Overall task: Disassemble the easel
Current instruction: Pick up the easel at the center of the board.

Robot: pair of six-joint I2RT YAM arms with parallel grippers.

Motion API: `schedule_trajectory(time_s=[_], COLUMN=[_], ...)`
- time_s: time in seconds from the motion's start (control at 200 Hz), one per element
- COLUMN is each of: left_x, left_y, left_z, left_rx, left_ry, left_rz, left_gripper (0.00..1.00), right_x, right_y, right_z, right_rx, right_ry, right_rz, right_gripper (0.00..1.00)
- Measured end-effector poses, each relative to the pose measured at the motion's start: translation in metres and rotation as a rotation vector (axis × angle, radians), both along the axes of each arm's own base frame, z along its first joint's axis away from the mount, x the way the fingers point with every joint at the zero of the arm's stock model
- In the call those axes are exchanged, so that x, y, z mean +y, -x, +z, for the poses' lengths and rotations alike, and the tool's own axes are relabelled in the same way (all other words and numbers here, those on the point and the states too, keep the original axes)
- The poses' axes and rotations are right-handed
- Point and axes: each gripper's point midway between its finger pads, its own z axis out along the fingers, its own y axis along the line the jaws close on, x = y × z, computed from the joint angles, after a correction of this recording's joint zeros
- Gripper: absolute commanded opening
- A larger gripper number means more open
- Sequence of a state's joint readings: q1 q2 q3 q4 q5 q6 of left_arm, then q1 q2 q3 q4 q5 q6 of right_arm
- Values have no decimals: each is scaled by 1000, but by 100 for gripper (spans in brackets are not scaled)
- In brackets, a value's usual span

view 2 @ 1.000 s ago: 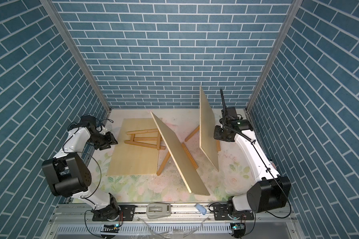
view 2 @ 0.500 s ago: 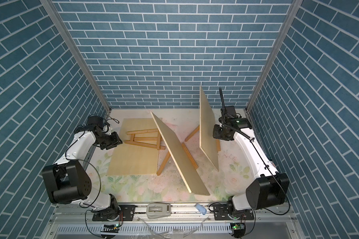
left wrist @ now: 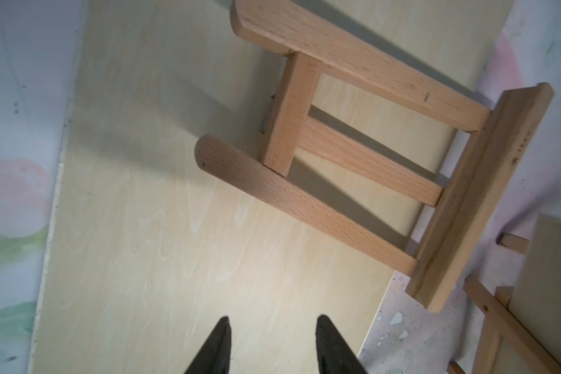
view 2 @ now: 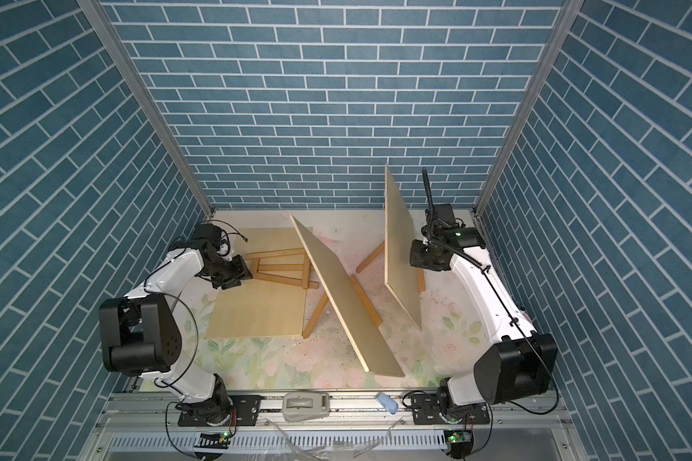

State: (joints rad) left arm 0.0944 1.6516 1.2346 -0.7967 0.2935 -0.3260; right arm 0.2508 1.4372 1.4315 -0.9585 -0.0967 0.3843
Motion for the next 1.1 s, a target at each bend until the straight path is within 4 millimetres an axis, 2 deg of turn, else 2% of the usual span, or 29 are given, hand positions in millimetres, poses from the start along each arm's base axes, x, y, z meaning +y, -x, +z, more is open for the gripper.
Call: schedule_trajectory(time_s=[0.255,0.6,0.97,1.095], left_x=[5,10,5,4], left_y=[-39,-50,-76,-84], left_z=[-3,-32,-22,-27], left_rx=[-30,14,-56,-54], left_ry=[-137,-192,-193,-194], left_rz=[-61,-89,-100,-103], left_gripper=[37,38,38,38], right_x=[1,1,1,1], right_y=[0,0,0,0], right_z=[0,0,0,-1], right_rx=[0,0,2,4], right_ry=[-4,-3,-3,-2], right_rz=[2,2,2,2], right_gripper=[42,42,42,41])
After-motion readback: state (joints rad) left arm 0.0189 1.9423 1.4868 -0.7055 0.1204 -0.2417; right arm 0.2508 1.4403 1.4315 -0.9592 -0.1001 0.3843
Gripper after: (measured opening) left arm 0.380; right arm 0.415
